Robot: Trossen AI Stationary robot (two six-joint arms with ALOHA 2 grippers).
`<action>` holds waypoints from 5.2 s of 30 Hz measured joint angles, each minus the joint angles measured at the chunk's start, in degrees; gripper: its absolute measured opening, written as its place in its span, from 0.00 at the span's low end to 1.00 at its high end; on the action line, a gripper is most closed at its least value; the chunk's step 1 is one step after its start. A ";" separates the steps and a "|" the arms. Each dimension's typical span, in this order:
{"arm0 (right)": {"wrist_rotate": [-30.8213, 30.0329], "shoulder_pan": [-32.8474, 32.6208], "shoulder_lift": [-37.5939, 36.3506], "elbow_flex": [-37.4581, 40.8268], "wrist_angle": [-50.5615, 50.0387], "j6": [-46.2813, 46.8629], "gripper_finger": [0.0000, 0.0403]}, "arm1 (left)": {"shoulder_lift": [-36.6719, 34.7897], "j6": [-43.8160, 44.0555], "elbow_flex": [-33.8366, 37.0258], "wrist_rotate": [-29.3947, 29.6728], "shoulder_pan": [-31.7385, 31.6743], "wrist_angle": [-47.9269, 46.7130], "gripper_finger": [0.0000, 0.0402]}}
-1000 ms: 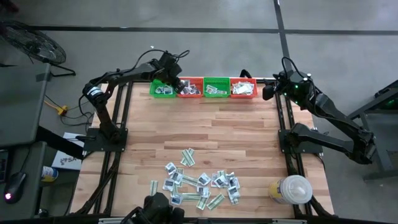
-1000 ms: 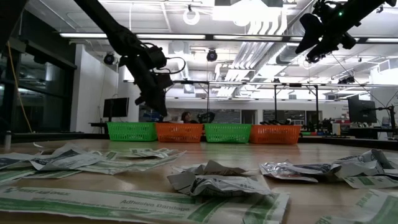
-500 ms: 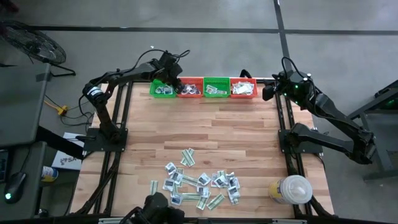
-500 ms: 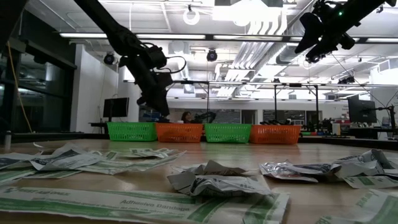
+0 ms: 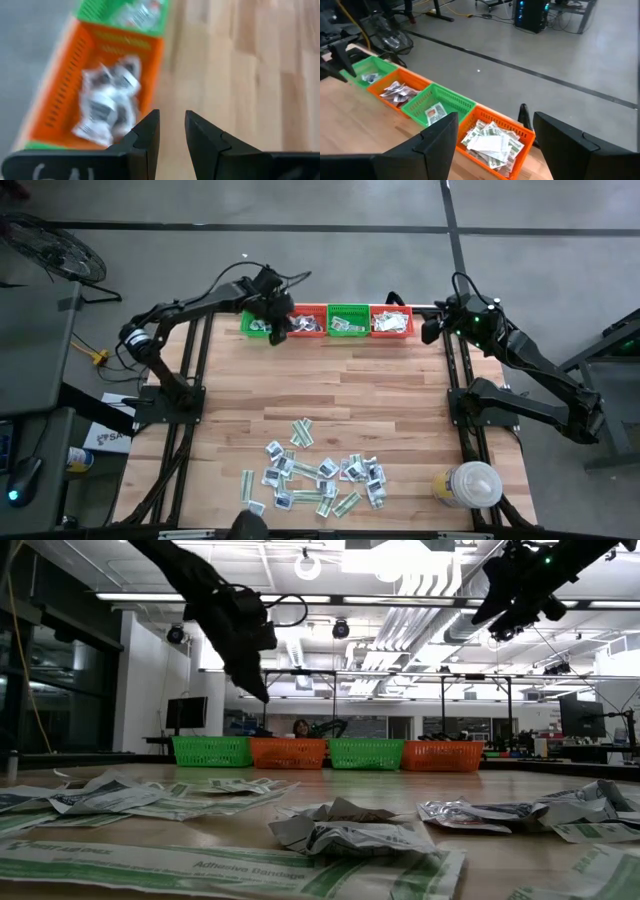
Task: Pick & Place First Aid Supplies
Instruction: Put the green bandage pack in the right orange bin
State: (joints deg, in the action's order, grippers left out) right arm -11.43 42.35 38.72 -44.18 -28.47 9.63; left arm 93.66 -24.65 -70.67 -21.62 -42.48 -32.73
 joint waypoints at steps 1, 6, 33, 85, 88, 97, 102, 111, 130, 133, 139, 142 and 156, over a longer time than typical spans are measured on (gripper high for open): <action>0.40 0.01 0.00 0.00 0.00 -0.20 0.62 | -0.51 -0.22 0.00 0.72 0.86 -2.22 0.22; 4.34 0.00 0.00 0.00 0.00 -0.89 0.62 | -3.01 2.18 0.22 4.45 7.38 -11.40 0.22; 26.62 -0.02 -0.11 0.00 -0.40 -4.21 0.62 | -7.24 64.28 18.26 22.64 47.64 5.82 0.22; 28.53 -0.03 -0.07 0.04 -0.44 -4.74 0.62 | 9.17 62.86 18.82 21.78 52.87 13.48 0.01; 28.53 -0.02 -0.07 0.04 -0.42 -4.74 0.62 | 8.39 63.52 19.01 21.63 52.87 13.68 0.00; 28.53 -0.03 -0.07 0.04 -0.47 -4.74 0.62 | -0.17 65.38 19.38 21.08 53.28 10.40 0.00; 28.53 -0.03 -0.07 0.04 -0.48 -5.42 0.62 | -2.47 65.47 19.28 22.45 53.14 10.11 0.00; 28.56 0.00 -0.07 0.04 -1.36 -5.98 0.62 | -3.56 65.17 19.17 22.91 53.03 15.01 0.00; 38.68 -1.19 1.48 0.04 7.69 -4.77 0.62 | -5.36 36.75 19.01 38.65 38.61 60.44 0.00; 39.78 -4.06 3.76 0.02 10.25 -2.55 0.62 | -5.36 34.20 18.91 38.67 36.10 65.14 0.00; 36.77 -10.44 9.06 0.02 18.54 -1.66 0.62 | -5.36 28.74 15.47 36.41 32.70 65.68 0.00; 34.63 -12.63 11.97 0.02 22.50 -1.03 0.62 | -5.36 25.40 13.48 36.05 31.88 65.68 0.00; 32.72 -15.78 21.81 0.02 39.39 2.26 0.62 | -5.39 18.81 8.70 34.74 31.61 65.68 0.00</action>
State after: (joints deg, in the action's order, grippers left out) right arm 21.30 26.57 60.53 -44.16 10.93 11.89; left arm 88.27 -5.85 -61.98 13.12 -10.87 32.95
